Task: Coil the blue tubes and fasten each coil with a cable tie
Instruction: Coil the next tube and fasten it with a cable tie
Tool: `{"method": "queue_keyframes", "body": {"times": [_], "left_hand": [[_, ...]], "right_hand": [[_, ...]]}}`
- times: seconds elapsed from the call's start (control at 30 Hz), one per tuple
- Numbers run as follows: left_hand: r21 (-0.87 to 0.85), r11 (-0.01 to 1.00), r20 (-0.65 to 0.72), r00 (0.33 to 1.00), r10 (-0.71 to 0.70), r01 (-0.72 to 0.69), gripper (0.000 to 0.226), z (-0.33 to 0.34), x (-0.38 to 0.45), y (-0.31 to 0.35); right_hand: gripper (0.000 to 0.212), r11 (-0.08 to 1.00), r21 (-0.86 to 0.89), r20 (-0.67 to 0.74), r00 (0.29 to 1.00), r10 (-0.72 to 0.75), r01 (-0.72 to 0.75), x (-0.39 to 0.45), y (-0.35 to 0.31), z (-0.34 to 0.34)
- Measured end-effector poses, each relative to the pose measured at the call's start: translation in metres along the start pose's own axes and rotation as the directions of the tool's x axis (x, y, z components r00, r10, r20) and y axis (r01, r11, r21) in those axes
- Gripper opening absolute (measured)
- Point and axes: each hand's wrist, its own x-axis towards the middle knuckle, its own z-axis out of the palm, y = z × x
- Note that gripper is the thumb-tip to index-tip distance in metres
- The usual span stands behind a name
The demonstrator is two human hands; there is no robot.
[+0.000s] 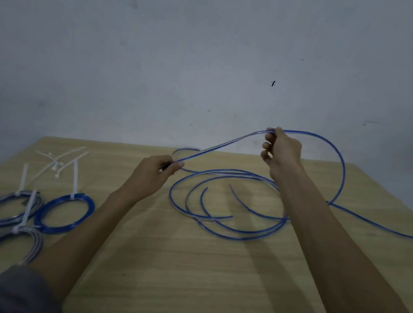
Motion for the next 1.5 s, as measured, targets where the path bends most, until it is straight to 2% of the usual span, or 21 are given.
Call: {"method": "queue_keyframes", "body": {"times": [0.1,0.17,0.23,0.3,0.37,0.47,0.6,0.63,0.67,0.73,0.77,0.83,0.9,1.0,1.07,1.1,1.23,1.3,1.37,1.43,1.5], "left_hand": [[-0.138,0.99,-0.125,0.991,-0.052,0.035,0.061,-0.005,0.002,-0.002],[-0.286,0.957,-0.214,0.97,-0.113,0.049,0.058,-0.009,0.006,0.006],[-0.483,0.872,-0.231,0.95,-0.211,0.076,0.054,-0.013,0.013,0.016],[-0.68,0.727,-0.189,0.934,-0.303,0.098,0.048,-0.016,0.021,0.024],[-0.824,0.55,-0.112,0.911,-0.396,0.138,0.044,-0.015,0.028,0.03],[-0.925,0.325,0.019,0.879,-0.477,0.196,0.039,-0.008,0.031,0.038],[-0.947,0.14,0.18,0.839,-0.513,0.289,0.037,0.003,0.027,0.037],[-0.939,0.136,0.2,0.822,-0.533,0.317,0.034,0.005,0.026,0.036],[-0.922,0.184,0.186,0.808,-0.559,0.34,0.028,0.008,0.024,0.035],[-0.831,0.404,0.088,0.808,-0.583,0.382,0.019,0.013,0.021,0.032],[-0.769,0.504,0.041,0.818,-0.574,0.393,0.024,0.015,0.021,0.03],[-0.731,0.568,-0.003,0.831,-0.557,0.378,0.031,0.019,0.022,0.028],[-0.803,0.48,0.018,0.821,-0.571,0.352,0.033,0.02,0.025,0.026],[-0.92,0.228,0.153,0.83,-0.537,0.318,0.028,0.015,0.028,0.029],[-0.922,0.141,0.264,0.852,-0.453,0.361,0.022,0.01,0.027,0.036],[-0.909,0.158,0.295,0.864,-0.407,0.385,0.024,0.007,0.027,0.039],[-0.821,0.403,0.299,0.906,-0.3,0.404,0.044,0.004,0.033,0.048],[-0.765,0.53,0.263,0.929,-0.26,0.365,0.038,0.005,0.034,0.052],[-0.713,0.593,0.287,0.927,-0.24,0.374,0.032,0.004,0.033,0.056],[-0.664,0.626,0.319,0.912,-0.258,0.409,0.033,0.001,0.031,0.06],[-0.555,0.742,0.301,0.922,-0.242,0.376,0.04,-0.002,0.029,0.061]], "right_hand": [[0.021,0.991,-0.122,0.062,0.996,0.063,-0.055,0.009,0.005,0.0],[0.026,0.964,-0.26,0.134,0.986,0.097,-0.059,0.01,0.017,0.004],[0.028,0.914,-0.407,0.23,0.966,0.117,-0.014,0.003,0.034,0.009],[0.029,0.832,-0.542,0.369,0.923,0.108,0.12,-0.013,0.05,0.013],[0.036,0.716,-0.629,0.532,0.839,0.113,0.303,-0.036,0.067,0.019],[0.047,0.565,-0.636,0.674,0.735,0.074,0.526,-0.063,0.093,0.03],[0.021,0.692,-0.476,0.703,0.707,-0.071,0.543,-0.064,0.099,0.034],[0.019,0.698,-0.457,0.703,0.704,-0.096,0.552,-0.063,0.097,0.033],[0.018,0.699,-0.447,0.703,0.702,-0.111,0.558,-0.063,0.095,0.032],[0.018,0.712,-0.433,0.684,0.716,-0.14,0.553,-0.063,0.092,0.031],[0.018,0.731,-0.417,0.663,0.731,-0.163,0.54,-0.062,0.091,0.031],[0.021,0.784,-0.369,0.602,0.771,-0.208,0.5,-0.061,0.089,0.031],[0.025,0.855,-0.299,0.523,0.822,-0.226,0.425,-0.057,0.089,0.03],[0.025,0.886,-0.266,0.402,0.879,-0.256,0.38,-0.046,0.09,0.027],[0.026,0.784,-0.387,0.39,0.857,-0.338,0.485,-0.037,0.09,0.025],[0.026,0.701,-0.457,0.414,0.828,-0.377,0.548,-0.033,0.09,0.025],[0.026,0.286,-0.618,0.547,0.662,-0.512,0.732,-0.026,0.089,0.026],[0.025,0.082,-0.633,0.626,0.571,-0.531,0.77,-0.027,0.089,0.028],[0.027,-0.095,-0.638,0.702,0.526,-0.48,0.764,-0.027,0.089,0.031],[0.029,-0.199,-0.62,0.74,0.483,-0.468,0.759,-0.026,0.088,0.031],[0.024,-0.229,-0.606,0.751,0.453,-0.481,0.762,-0.026,0.087,0.031]]}}
